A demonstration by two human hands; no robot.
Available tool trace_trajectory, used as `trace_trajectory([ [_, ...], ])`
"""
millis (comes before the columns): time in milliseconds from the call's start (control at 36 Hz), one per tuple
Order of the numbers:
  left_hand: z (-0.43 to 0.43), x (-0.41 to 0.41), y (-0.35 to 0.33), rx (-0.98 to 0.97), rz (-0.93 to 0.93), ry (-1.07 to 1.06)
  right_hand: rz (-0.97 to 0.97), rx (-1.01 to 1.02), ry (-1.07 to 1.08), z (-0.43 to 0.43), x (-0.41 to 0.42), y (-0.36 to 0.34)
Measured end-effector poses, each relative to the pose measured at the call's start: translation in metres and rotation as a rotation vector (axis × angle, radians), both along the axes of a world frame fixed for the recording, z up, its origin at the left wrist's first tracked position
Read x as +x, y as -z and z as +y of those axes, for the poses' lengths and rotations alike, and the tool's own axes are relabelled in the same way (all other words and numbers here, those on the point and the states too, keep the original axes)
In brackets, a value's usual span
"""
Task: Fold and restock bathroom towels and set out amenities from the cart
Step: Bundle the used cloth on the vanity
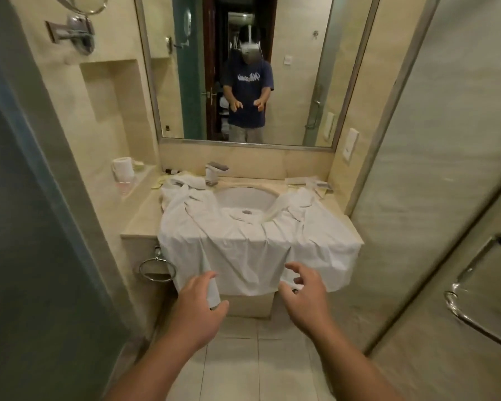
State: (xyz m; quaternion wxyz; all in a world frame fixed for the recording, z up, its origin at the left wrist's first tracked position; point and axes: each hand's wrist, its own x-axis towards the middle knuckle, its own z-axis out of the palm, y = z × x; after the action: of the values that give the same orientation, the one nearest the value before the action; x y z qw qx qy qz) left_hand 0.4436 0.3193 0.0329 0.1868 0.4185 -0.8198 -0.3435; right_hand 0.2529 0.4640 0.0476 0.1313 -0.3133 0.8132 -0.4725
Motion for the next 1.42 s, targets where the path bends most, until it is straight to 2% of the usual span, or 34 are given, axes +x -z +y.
trace_trajectory([
  [222, -0.121, -0.081, 0.015, 0.049, -0.114, 0.042, -0.064, 0.091, 0.094, -0.099, -0.094, 0.018],
  [389, -0.199, -0.154, 0.038, 0.062, -0.163, 0.032, -0.094, 0.111, 0.078, -0.166, -0.177, 0.044],
  [583, -0.269, -0.235, 0.065, 0.134, -0.270, -0.006, -0.157, 0.164, 0.060, -0.238, -0.278, 0.077],
  [806, -0.333, -0.284, 0.103, 0.213, -0.352, -0.049, -0.223, 0.316, 0.068, -0.298, -0.379, 0.104],
  [944, -0.374, -0.309, 0.129, 0.166, -0.402, -0.049, -0.205, 0.467, 0.081, -0.334, -0.433, 0.128],
  [1139, -0.446, -0.330, 0.175, -0.125, -0.565, -0.056, -0.115, 0.607, 0.169, -0.377, -0.475, 0.164],
  [1417, -0.460, -0.339, 0.202, -0.231, -0.615, -0.166, 0.061, 0.677, 0.421, -0.408, -0.493, 0.190],
])
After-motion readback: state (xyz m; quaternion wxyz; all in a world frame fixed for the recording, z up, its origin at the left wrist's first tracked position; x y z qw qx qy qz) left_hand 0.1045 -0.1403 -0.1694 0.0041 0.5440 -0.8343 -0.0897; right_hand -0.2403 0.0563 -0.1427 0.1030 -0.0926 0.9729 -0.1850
